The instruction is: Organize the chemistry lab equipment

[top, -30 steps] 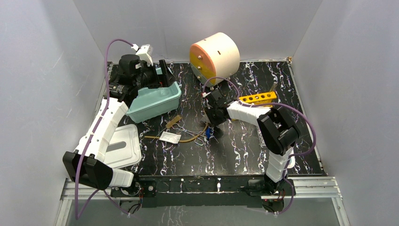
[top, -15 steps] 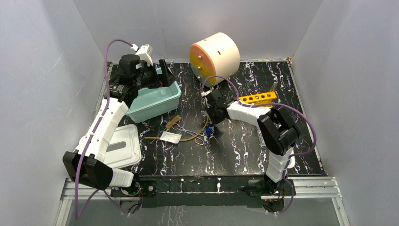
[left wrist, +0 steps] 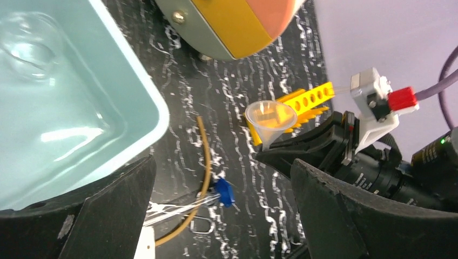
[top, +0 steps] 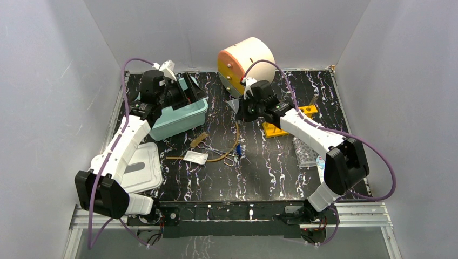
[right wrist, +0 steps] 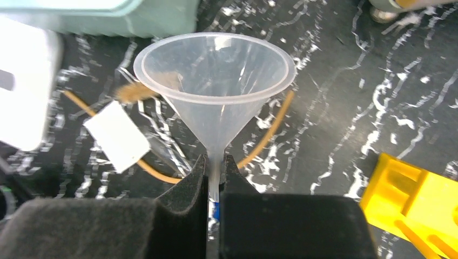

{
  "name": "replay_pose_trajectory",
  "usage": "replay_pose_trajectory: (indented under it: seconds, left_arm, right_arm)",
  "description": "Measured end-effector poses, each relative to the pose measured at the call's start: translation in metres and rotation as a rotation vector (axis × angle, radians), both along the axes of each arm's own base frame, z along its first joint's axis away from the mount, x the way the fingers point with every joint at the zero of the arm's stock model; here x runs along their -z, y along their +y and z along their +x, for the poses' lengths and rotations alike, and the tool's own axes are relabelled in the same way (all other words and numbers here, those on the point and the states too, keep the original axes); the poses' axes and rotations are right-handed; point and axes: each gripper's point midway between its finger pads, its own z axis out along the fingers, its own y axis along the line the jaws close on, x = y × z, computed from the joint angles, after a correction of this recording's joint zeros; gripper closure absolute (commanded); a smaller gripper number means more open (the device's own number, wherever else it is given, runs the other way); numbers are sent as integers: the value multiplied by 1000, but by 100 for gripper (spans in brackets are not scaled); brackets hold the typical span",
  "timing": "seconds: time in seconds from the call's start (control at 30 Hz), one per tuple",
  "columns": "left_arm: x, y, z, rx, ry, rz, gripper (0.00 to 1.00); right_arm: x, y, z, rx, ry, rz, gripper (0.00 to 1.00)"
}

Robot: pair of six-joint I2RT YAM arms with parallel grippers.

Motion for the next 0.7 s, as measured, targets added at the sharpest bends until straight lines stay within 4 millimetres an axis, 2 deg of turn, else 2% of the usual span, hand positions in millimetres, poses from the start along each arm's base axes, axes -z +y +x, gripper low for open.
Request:
replay_pose_trajectory:
  seconds: [0.2,0.5,0.7]
  left_arm:
    - [10,-21,-10,53,69,-149,12]
    - [13,-52,-20,112,111,-347,8]
    - [9,-65,-22,107,118,-484,17]
  right_arm:
    - [-38,24,-2,-30,66,224,96]
    - [-104,66,-21,-196,153,532,96]
    - [-112,80,-34,-288,234,618,96]
